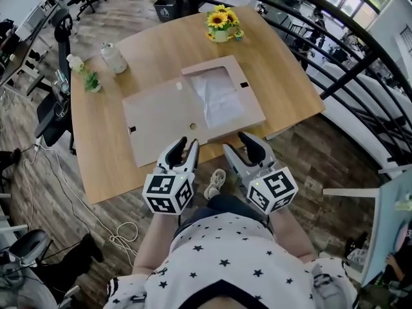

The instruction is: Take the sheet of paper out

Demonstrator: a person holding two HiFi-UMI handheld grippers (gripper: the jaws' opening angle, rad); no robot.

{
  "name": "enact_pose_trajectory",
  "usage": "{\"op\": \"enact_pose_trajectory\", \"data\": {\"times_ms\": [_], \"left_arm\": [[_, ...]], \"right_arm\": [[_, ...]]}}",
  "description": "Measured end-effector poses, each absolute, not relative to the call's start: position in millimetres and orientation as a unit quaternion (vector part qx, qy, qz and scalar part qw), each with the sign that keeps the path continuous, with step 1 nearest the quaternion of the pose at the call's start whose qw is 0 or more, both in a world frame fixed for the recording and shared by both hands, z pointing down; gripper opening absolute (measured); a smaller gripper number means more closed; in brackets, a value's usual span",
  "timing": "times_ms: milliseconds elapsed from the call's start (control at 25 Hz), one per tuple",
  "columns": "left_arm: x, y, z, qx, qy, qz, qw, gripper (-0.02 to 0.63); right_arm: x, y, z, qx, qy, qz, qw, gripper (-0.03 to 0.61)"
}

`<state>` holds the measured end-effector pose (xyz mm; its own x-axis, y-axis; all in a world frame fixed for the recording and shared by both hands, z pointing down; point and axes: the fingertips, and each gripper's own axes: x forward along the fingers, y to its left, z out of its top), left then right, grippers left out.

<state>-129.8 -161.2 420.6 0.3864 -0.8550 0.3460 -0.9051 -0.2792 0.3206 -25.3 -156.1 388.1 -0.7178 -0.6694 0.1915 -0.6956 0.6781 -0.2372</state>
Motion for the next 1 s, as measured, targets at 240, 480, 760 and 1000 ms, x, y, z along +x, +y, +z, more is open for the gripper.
{"op": "enact_pose_trajectory", "data": {"times_ms": [240,480,760,1000], "left_arm": [[-123.1,-205.5,429.2,0.799,-0.546,0.062,0.244,0.114],[-115.2,-248.4,447.5,0.798,-0.539,0.086,0.254,0.114],[-111.1,-295.6,472.9,0.796,-0.534,0.107,0.265,0.114],[-108.4,-334.7,502.3,0.786,-0.534,0.132,0.28,0.114]], "right_arm": [[-19.9,-193.0,393.0,0.377,-0.912,0.153,0.051,0.178],[-12.1,-229.3,402.2,0.385,-0.906,0.166,0.055,0.177],[-11.8,-262.9,412.1,0.389,-0.903,0.173,0.063,0.178],[-11.4,-287.8,421.4,0.386,-0.902,0.179,0.071,0.178]]}}
